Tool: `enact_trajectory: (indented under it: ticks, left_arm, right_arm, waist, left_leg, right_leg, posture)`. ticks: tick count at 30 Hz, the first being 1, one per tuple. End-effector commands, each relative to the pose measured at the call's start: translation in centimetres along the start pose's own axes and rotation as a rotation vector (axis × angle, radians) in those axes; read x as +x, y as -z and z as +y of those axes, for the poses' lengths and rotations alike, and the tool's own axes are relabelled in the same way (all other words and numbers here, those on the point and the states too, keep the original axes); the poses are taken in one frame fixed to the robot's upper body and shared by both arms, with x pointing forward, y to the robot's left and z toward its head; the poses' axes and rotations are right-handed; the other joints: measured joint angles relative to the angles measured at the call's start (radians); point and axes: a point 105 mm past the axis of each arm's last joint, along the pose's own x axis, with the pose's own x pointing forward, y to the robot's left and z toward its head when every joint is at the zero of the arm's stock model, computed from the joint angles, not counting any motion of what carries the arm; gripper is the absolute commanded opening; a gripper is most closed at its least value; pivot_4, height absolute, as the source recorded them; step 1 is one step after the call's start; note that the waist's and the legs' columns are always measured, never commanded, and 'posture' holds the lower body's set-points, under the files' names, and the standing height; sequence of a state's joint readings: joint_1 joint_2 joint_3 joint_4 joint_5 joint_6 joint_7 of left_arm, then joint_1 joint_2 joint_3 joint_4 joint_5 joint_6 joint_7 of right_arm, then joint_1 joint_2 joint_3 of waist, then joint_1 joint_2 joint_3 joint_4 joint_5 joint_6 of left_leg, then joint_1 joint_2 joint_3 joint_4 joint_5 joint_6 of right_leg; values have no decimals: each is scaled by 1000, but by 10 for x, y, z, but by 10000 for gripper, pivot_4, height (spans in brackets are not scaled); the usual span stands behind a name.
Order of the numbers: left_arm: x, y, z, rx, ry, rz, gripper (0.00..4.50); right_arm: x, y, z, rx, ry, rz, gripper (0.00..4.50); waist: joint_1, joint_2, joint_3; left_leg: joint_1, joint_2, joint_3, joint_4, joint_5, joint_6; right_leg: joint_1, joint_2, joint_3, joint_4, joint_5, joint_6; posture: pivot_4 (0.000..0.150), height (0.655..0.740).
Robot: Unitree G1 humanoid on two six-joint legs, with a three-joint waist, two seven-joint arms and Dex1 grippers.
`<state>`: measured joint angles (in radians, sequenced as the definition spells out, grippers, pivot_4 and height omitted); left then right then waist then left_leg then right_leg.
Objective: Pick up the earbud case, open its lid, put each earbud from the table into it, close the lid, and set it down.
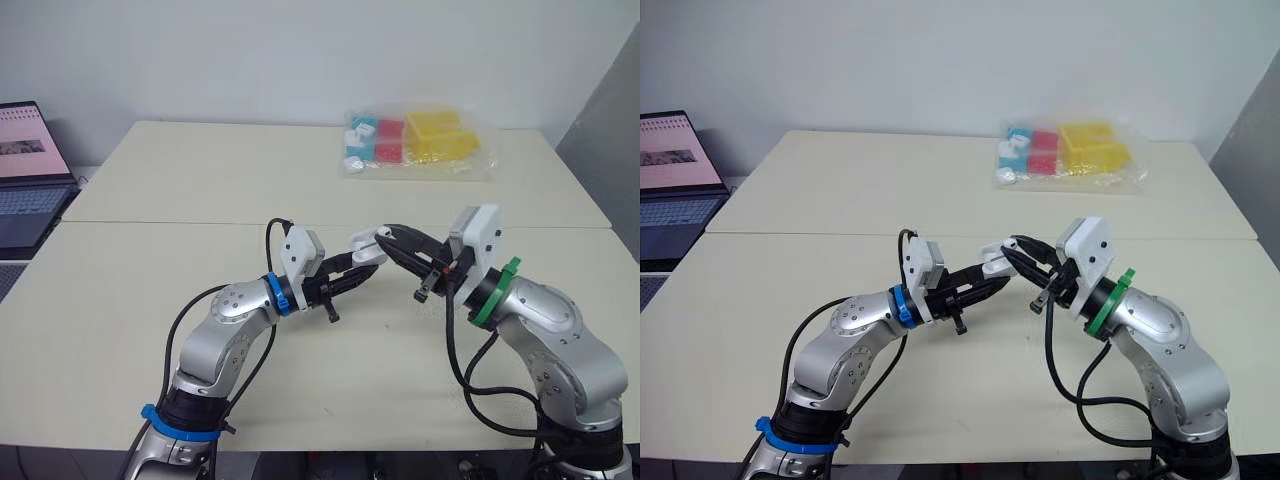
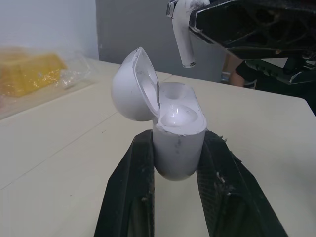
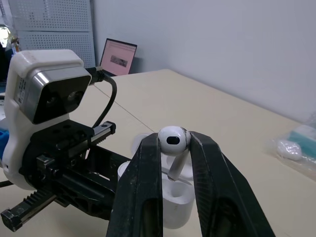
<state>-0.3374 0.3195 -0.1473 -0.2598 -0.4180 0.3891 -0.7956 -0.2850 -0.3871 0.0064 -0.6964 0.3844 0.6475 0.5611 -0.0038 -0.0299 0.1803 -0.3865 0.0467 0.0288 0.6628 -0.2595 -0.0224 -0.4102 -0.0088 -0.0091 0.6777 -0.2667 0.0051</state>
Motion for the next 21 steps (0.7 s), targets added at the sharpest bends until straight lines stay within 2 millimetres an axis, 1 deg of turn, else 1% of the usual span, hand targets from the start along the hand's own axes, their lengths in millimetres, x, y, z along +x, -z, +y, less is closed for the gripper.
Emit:
enact_trajectory:
  ticks: [1,5,10,21]
  left_arm:
    - [2,-11,-2,20,16,-39,7854]
    - [2,-11,-1,19,15,-39,7854]
    - [2,-13,0,24,19,-39,7854]
    - [1,-11,-2,21,33,-24,7854]
  right_arm:
    - [-1,-5,-4,-60,24,-37,4383]
    - [-1,-2,-5,-72,27,-35,4383]
    - [-1,5,-2,-86,8,-20,4383]
    - [2,9,2,-80,-2,-32,4382]
  waist:
    - [0,0,0]
    - [0,0,0]
    - [0,0,0]
    - [0,0,0]
  left_leg:
    - [0,0,0,0,0,0]
    - [0,0,0,0,0,0]
    - [0,0,0,0,0,0]
    - [0,0,0,0,0,0]
  right_leg:
    - [0,0,0,0,0,0]
    - [0,0,0,0,0,0]
    - [0,0,0,-1,0,0]
    - [0,0,0,-1,0,0]
  posture:
    - [1500,7378]
    - [1500,7378]
    - [1500,7378]
    - [1500,7378]
